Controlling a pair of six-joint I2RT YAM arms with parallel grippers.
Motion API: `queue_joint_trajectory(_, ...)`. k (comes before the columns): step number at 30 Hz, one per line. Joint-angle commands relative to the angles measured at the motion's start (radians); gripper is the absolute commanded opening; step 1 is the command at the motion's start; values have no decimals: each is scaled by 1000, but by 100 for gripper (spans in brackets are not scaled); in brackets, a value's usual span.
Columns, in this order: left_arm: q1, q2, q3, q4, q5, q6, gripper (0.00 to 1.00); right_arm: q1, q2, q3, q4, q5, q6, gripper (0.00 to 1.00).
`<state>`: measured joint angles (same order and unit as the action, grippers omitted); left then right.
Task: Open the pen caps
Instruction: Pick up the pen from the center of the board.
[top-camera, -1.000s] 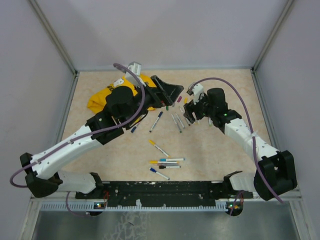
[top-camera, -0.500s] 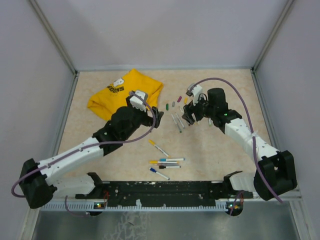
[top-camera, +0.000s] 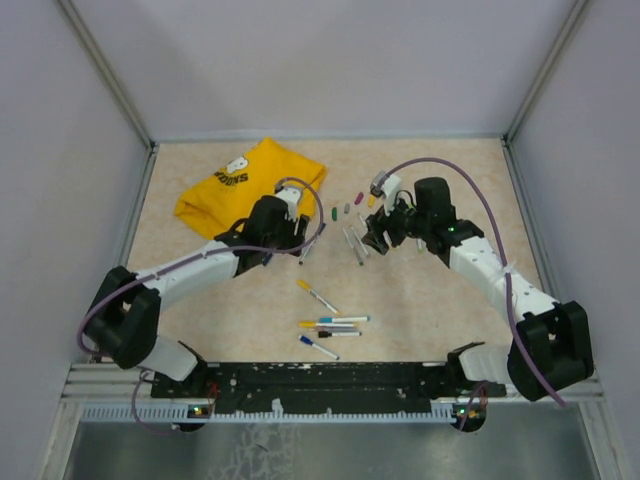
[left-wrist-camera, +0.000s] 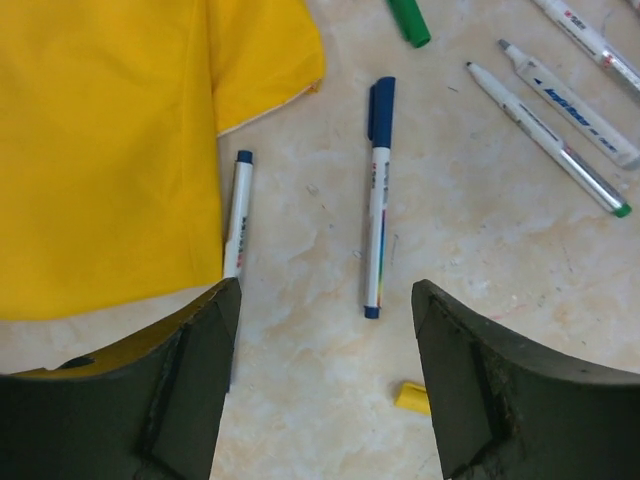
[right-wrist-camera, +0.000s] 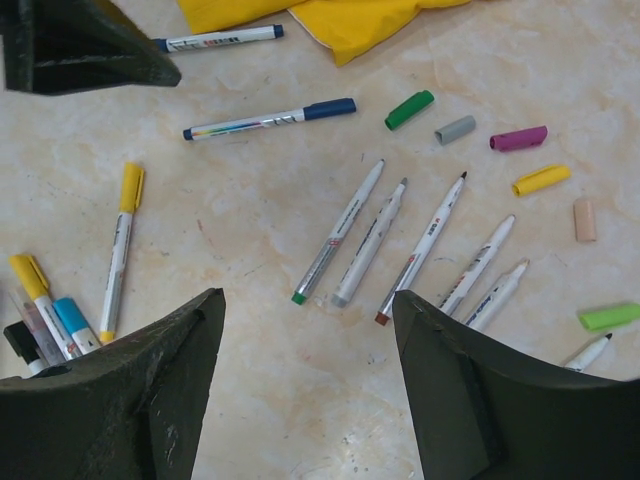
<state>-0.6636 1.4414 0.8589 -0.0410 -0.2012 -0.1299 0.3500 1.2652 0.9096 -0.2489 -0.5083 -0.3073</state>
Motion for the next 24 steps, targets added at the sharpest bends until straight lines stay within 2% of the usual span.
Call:
queue_joint_trajectory(1, 46, 126, 142, -125, 27, 60, 66, -14, -3, 22, 14, -31, -16, 68)
queue_joint_trajectory(3, 54, 191, 205, -193, 66, 61, 58, -13, 0, 21, 16, -32, -15, 68)
queue_joint_trajectory(8, 56, 283, 279, -188, 186, 83, 55, -13, 16, 26, 12, -35, -15, 68)
queue_joint_trajectory(16, 56, 409, 397, -230, 235, 91, 47, -13, 22, 25, 11, -36, -16, 67)
queue_joint_trajectory(24, 55, 461, 431, -257, 246, 79, 38, -13, 23, 26, 11, -38, -18, 67)
